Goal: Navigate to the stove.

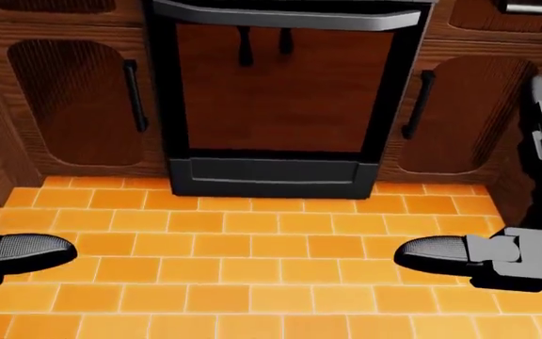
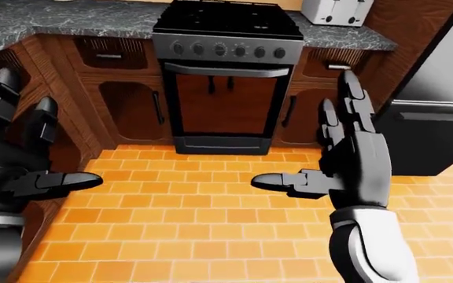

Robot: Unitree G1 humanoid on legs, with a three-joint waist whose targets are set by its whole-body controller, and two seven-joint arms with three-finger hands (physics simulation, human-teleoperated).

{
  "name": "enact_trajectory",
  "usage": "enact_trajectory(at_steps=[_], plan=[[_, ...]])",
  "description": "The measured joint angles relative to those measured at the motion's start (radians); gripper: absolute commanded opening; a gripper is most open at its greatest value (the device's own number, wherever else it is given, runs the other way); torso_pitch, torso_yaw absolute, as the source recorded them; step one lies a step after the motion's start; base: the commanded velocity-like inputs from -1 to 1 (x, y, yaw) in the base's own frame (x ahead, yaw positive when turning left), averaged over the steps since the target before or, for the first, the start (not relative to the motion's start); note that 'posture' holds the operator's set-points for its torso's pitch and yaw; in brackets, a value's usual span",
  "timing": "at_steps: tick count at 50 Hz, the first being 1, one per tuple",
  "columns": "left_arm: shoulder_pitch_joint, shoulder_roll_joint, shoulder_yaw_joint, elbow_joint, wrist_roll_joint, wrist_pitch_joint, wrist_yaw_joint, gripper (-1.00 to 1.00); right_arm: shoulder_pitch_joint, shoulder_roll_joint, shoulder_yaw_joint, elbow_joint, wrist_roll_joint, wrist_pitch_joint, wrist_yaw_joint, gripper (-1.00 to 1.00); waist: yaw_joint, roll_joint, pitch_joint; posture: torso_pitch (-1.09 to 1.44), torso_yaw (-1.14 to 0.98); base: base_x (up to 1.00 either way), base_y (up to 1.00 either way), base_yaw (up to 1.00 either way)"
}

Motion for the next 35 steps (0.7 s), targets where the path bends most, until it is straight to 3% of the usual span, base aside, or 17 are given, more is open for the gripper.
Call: enact_trajectory(at_steps=[8,17,21,23,26,35], plan=[[-0.005,0.008,0.006,-0.005,-0.019,0.013,0.006,1.0,0.011,-0.038,0.006,0.0,0.088,-0.02,-0.048,1.0,0.001,-0.006,0.007,0.0,0.0,0.18,0.0,0.0],[-0.002,0.003,-0.006,-0.009,-0.011,-0.002,0.002,1.0,0.011,-0.032,0.005,-0.005,0.09,-0.032,-0.05,1.0,-0.002,-0.035,0.018,0.0,0.0,0.36,0.0,0.0],[-0.003,0.002,-0.007,-0.007,-0.004,-0.007,0.0,1.0,0.012,-0.04,0.004,-0.004,0.093,-0.031,-0.052,1.0,0.001,-0.074,0.018,0.0,0.0,0.36,0.0,0.0],[0.003,-0.008,-0.014,-0.01,-0.006,-0.007,-0.003,1.0,0.019,-0.041,-0.002,0.0,0.09,-0.034,-0.055,1.0,-0.009,-0.065,0.019,0.0,0.0,0.37,0.0,0.0],[0.01,-0.011,-0.03,-0.004,-0.006,-0.002,-0.011,1.0,0.027,-0.035,-0.004,0.007,0.078,-0.026,-0.058,1.0,-0.007,-0.076,0.008,0.0,0.0,0.37,0.0,0.0],[0.002,-0.011,-0.025,-0.016,-0.001,-0.013,-0.013,1.0,0.028,-0.022,-0.001,0.0,0.057,-0.035,-0.038,1.0,-0.023,-0.006,0.007,0.0,0.0,0.36,0.0,0.0]])
